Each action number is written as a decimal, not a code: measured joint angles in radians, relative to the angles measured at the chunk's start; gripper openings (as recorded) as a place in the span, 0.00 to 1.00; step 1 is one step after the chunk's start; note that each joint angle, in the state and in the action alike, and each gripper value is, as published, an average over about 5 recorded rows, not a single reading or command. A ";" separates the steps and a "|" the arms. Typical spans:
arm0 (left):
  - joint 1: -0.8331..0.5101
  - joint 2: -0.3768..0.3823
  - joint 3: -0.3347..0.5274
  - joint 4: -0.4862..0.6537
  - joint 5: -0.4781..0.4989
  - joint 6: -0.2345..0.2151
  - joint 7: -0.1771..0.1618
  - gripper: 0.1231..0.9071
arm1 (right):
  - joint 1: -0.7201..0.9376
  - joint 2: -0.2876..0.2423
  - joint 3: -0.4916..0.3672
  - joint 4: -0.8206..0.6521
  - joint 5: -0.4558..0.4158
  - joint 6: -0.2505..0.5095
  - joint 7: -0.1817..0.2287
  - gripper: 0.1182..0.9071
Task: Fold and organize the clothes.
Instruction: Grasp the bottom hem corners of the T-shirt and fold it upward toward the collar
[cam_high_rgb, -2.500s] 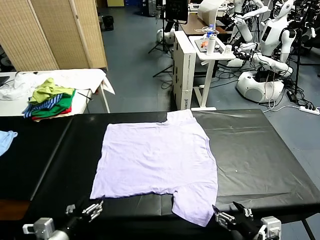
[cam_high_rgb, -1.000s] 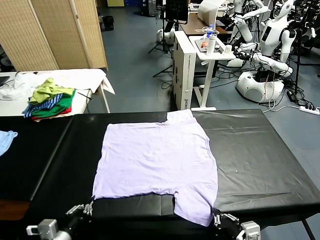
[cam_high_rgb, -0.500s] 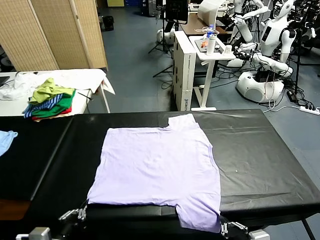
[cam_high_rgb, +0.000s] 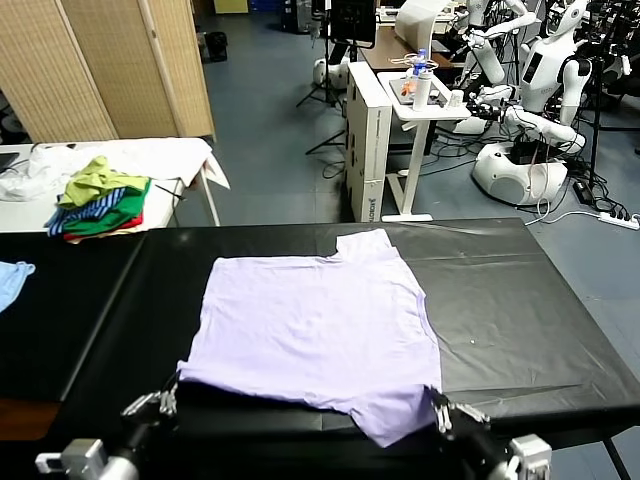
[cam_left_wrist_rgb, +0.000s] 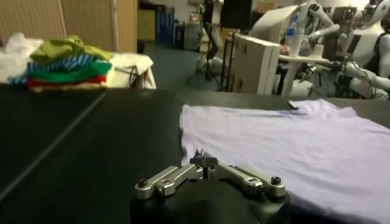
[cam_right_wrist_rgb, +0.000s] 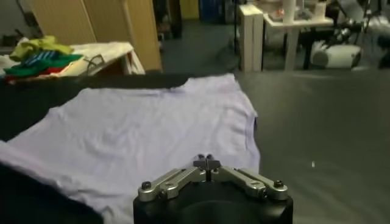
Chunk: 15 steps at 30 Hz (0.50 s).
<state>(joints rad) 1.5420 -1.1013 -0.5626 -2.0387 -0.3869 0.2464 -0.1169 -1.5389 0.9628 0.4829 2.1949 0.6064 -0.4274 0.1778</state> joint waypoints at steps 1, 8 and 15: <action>-0.002 0.002 0.000 0.004 0.001 0.000 0.000 0.03 | 0.026 -0.002 -0.009 -0.017 0.001 -0.001 0.002 0.03; -0.007 0.007 -0.004 0.025 0.007 -0.002 -0.003 0.03 | 0.188 0.000 -0.096 -0.118 0.003 -0.013 0.014 0.03; -0.017 0.005 0.001 0.039 0.015 0.003 -0.005 0.03 | 0.290 0.002 -0.182 -0.185 0.000 -0.026 0.030 0.03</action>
<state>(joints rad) 1.5246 -1.0965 -0.5618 -1.9999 -0.3721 0.2493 -0.1218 -1.2492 0.9648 0.3012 2.0102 0.6068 -0.4531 0.2077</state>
